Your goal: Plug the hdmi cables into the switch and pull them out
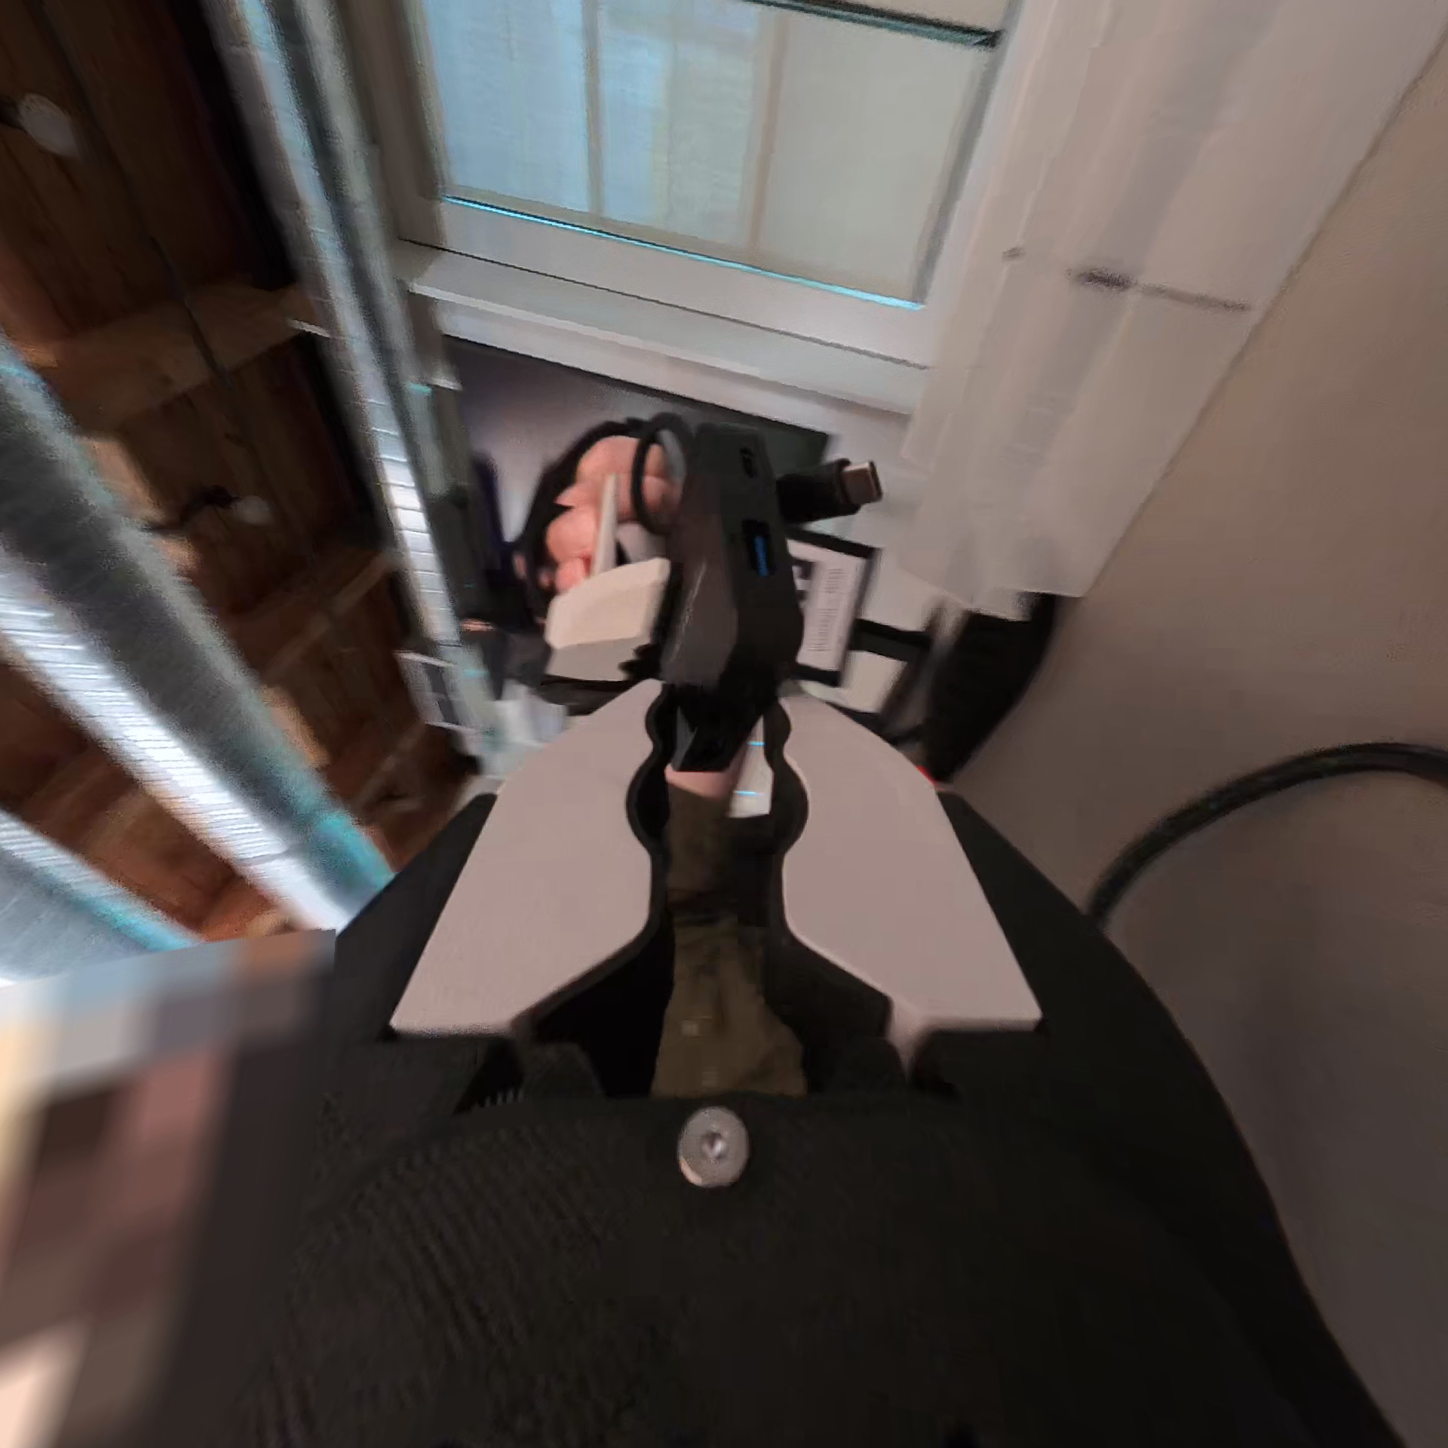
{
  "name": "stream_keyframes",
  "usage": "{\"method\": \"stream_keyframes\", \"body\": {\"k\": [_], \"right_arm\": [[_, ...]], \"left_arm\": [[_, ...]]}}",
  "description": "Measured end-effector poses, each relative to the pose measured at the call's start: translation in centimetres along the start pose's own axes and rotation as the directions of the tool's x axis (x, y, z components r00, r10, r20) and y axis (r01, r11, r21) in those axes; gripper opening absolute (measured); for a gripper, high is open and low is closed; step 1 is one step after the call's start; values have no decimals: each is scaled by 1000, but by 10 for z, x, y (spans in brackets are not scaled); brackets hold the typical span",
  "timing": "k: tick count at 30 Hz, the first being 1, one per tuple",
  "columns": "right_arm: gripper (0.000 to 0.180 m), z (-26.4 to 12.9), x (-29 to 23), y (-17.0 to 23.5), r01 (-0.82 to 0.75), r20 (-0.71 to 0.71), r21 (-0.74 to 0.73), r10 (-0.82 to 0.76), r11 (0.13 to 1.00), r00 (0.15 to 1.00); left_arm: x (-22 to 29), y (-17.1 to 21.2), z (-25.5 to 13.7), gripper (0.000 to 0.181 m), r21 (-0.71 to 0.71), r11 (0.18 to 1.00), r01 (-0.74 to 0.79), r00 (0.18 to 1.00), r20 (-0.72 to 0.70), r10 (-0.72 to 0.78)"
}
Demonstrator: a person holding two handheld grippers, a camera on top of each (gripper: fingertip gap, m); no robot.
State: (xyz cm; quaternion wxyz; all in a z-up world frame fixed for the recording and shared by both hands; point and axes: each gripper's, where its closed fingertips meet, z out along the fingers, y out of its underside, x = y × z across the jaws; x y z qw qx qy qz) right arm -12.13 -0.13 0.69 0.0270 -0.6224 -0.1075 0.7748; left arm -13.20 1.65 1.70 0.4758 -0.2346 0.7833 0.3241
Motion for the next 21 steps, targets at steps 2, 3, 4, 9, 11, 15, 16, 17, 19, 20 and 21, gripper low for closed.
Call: {"method": "stream_keyframes", "body": {"k": [2,3,4,9,11,15,16,17,19,20,21], "right_arm": [[28,-13,26,-5,107,-266,-13,-107,994,958],[22,-25,39,-12,187,-411,-17,-177,982,894],[12,-41,50,-21,270,-555,-35,-244,962,795],[11,-71,32,-55,561,-751,-25,-386,827,535],[10,-73,28,-56,598,-779,-70,-418,798,468],[12,-82,29,-57,617,-830,-129,-426,776,361],[13,-82,29,-57,616,-832,-137,-427,776,353],[14,-83,30,-57,616,-835,-141,-427,775,346],[14,-87,32,-60,622,-849,-137,-415,771,328],[14,-89,33,-61,620,-856,-141,-410,772,316],[15,-91,35,-62,617,-862,-149,-407,772,301]], "left_arm": [[22,1,4,13,-8,999,46,996,-78,-47],[36,5,7,13,-25,998,56,992,-116,-58],[52,9,12,13,-45,997,64,986,-151,-70],[106,21,43,13,-134,956,261,912,-291,-290],[114,24,57,13,-167,923,347,872,-307,-383],[127,25,78,13,-206,894,397,820,-357,-446],[127,26,82,14,-211,901,380,829,-354,-433],[127,26,85,14,-217,902,373,829,-358,-429],[126,28,88,14,-233,890,392,811,-370,-454],[127,27,88,14,-231,885,405,798,-384,-465],[130,25,87,16,-228,883,411,786,-403,-470]]}}
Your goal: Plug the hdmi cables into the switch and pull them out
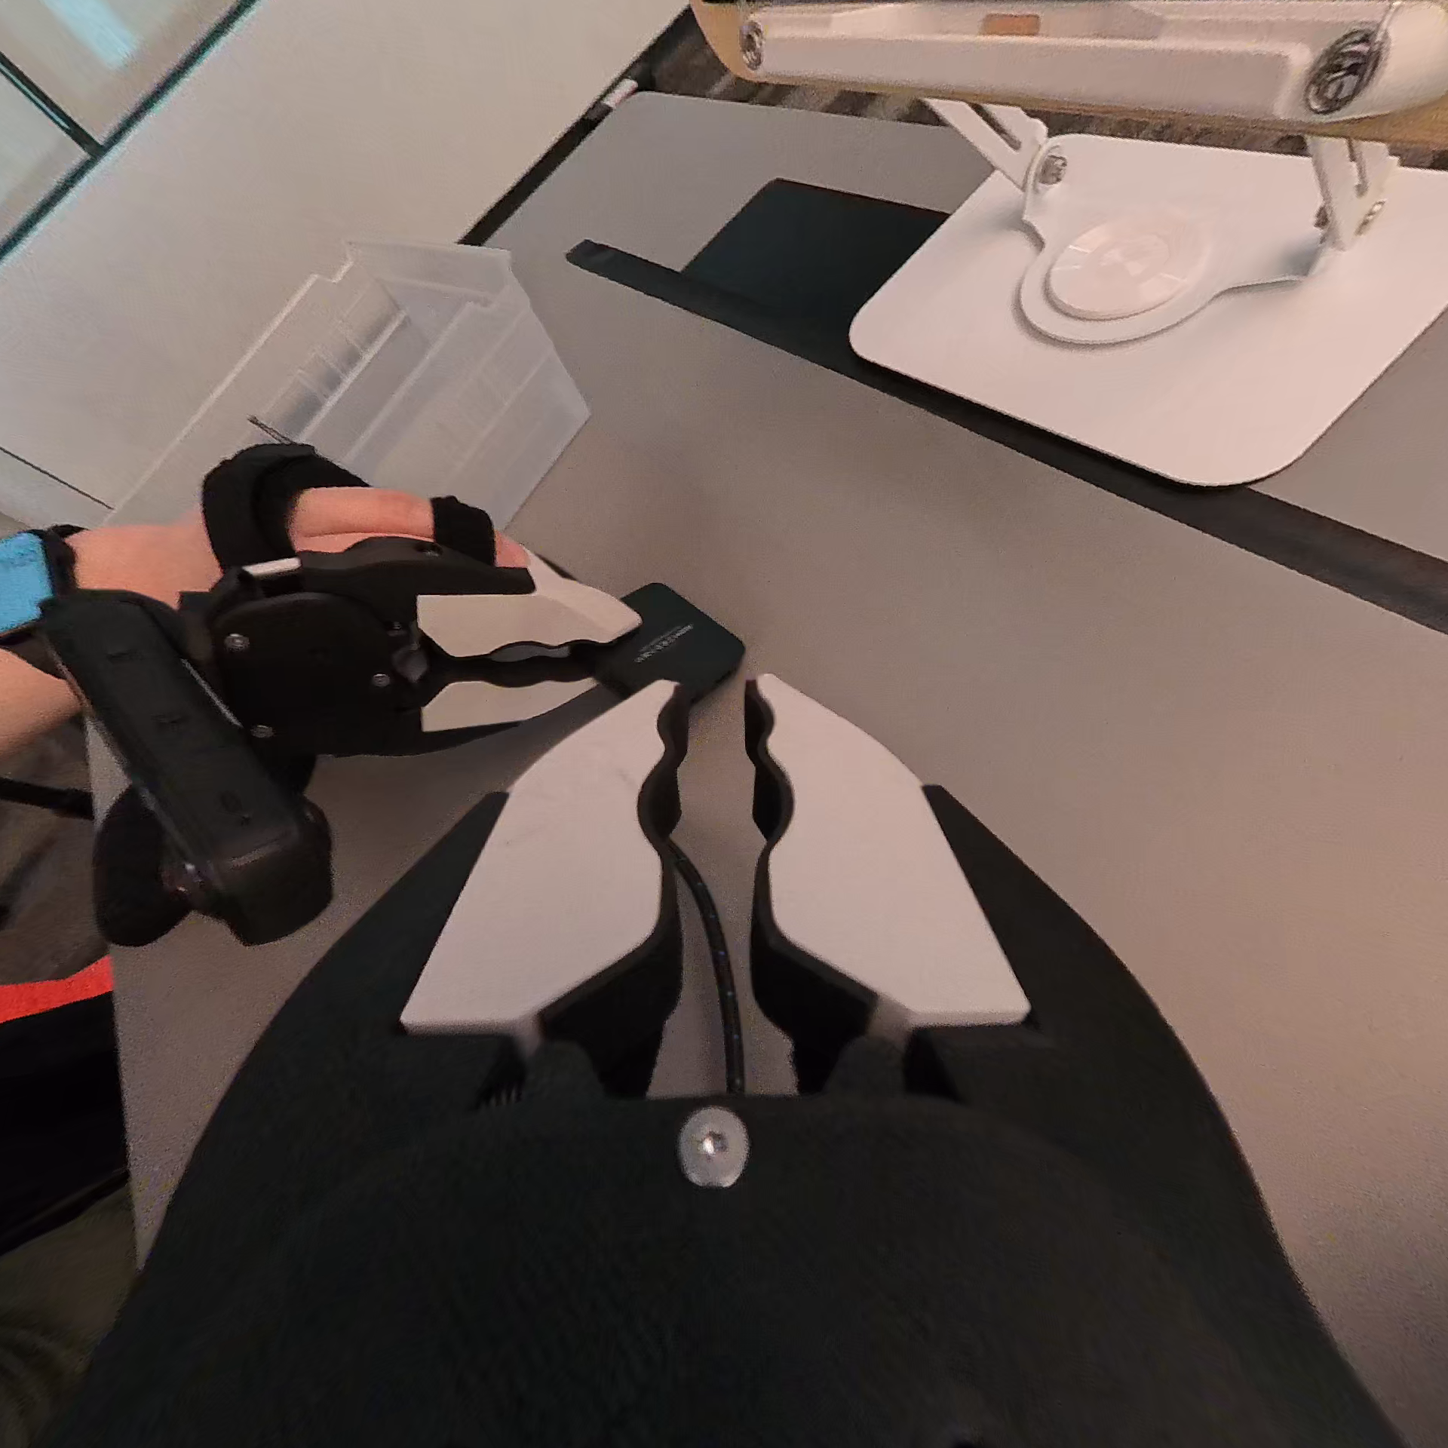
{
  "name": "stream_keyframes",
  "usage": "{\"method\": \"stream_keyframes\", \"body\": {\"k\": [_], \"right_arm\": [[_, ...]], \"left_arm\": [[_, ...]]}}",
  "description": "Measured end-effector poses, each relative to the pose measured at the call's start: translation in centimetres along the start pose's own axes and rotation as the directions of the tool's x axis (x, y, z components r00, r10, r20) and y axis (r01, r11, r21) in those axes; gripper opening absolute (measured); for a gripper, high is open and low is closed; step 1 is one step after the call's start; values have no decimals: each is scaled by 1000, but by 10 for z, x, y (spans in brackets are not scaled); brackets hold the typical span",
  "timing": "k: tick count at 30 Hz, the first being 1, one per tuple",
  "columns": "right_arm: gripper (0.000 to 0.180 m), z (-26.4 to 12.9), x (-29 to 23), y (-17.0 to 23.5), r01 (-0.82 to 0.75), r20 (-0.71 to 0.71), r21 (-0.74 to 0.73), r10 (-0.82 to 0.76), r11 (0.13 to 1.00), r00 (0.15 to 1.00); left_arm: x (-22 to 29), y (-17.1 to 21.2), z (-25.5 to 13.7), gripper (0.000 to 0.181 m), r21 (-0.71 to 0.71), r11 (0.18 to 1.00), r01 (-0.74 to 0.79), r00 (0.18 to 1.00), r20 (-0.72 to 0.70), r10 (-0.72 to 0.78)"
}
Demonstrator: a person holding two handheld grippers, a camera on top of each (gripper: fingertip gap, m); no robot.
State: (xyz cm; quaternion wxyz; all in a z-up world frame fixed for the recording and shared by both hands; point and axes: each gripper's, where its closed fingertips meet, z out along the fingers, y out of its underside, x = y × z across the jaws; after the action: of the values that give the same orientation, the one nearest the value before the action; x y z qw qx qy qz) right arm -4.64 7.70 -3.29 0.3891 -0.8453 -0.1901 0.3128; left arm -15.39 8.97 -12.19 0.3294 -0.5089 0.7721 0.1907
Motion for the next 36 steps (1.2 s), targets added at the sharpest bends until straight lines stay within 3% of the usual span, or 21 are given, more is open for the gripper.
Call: {"method": "stream_keyframes", "body": {"k": [5,7,13,17,22,26,29,32,36], "right_arm": [[15,-5,8,-3,1,-29,14,-1,1000,1000],[15,-8,7,-6,-14,-12,29,15,999,1000],[15,-12,10,-7,-15,-20,34,16,999,1000],[16,-18,7,-11,6,-28,41,-5,999,1000],[16,-54,-13,-44,176,-94,177,-161,968,982],[17,-103,-25,-72,399,-303,262,-317,879,899],[17,-141,-31,-84,521,-455,261,-373,812,809],[20,-171,-34,-88,572,-549,250,-372,782,749],[23,-185,-34,-88,563,-546,265,-359,783,757]], "left_arm": [[22,7,6,35,-26,1000,1,997,-81,-3],[22,8,5,35,-12,1000,26,996,-88,-27],[33,3,-1,40,13,978,207,945,-263,-197],[29,4,-8,56,-9,955,296,908,-307,-284],[14,-58,-60,52,252,885,392,893,-337,-300],[25,-107,-87,53,358,841,406,879,-405,-252],[34,-132,-80,52,383,861,334,901,-397,-174],[54,-158,-76,51,388,856,341,864,-488,-123],[74,-183,-81,53,341,858,385,791,-601,-117]]}}
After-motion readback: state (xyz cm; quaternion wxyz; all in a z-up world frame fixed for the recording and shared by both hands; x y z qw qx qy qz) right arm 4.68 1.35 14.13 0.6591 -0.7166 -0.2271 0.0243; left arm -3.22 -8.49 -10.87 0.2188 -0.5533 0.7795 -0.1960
